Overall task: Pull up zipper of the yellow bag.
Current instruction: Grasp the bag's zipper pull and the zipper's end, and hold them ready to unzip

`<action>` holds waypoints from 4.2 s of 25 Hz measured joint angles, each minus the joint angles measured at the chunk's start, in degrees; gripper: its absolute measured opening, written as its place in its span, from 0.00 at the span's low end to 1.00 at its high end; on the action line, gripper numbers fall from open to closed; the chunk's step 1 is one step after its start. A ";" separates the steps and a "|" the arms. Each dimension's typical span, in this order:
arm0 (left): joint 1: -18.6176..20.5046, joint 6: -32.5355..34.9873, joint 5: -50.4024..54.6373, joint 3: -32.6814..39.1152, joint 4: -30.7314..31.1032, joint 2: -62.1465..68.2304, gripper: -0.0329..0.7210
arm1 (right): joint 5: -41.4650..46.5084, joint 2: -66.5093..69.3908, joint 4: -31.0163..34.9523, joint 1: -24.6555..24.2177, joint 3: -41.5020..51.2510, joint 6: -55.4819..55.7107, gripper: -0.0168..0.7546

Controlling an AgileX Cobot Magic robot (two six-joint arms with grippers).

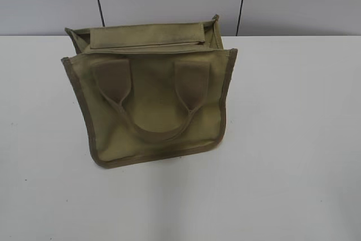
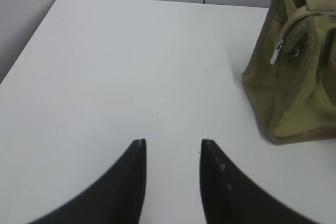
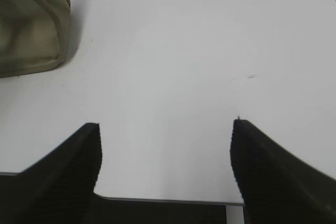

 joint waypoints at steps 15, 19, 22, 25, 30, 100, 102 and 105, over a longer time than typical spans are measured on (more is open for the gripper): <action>0.00 0.00 -41.13 3.31 -0.44 9.26 0.78 | 0.00 0.00 0.00 0.00 0.00 0.00 0.78; 0.00 0.00 -60.83 7.15 -0.68 17.88 0.75 | 0.00 0.00 0.00 0.00 0.00 0.00 0.78; 0.00 0.00 -72.23 9.58 0.91 27.02 0.71 | 0.00 0.00 0.00 0.00 0.00 0.00 0.78; 0.00 -0.62 -80.85 11.41 4.20 36.93 0.67 | 0.00 0.00 0.00 0.00 0.00 0.00 0.78; 0.00 -9.49 -91.83 11.91 14.89 56.55 0.60 | 0.00 0.00 0.00 0.00 0.00 0.00 0.78; 0.00 -16.76 -129.30 -6.44 54.01 119.13 0.17 | 0.00 0.00 0.00 0.00 0.00 0.00 0.78; 0.00 -16.76 -129.30 -6.44 54.20 119.13 0.07 | 0.00 0.00 0.00 0.00 0.00 0.00 0.78; 0.00 -16.76 -129.30 -6.44 54.20 119.13 0.06 | 0.00 0.00 0.00 0.00 0.00 0.00 0.78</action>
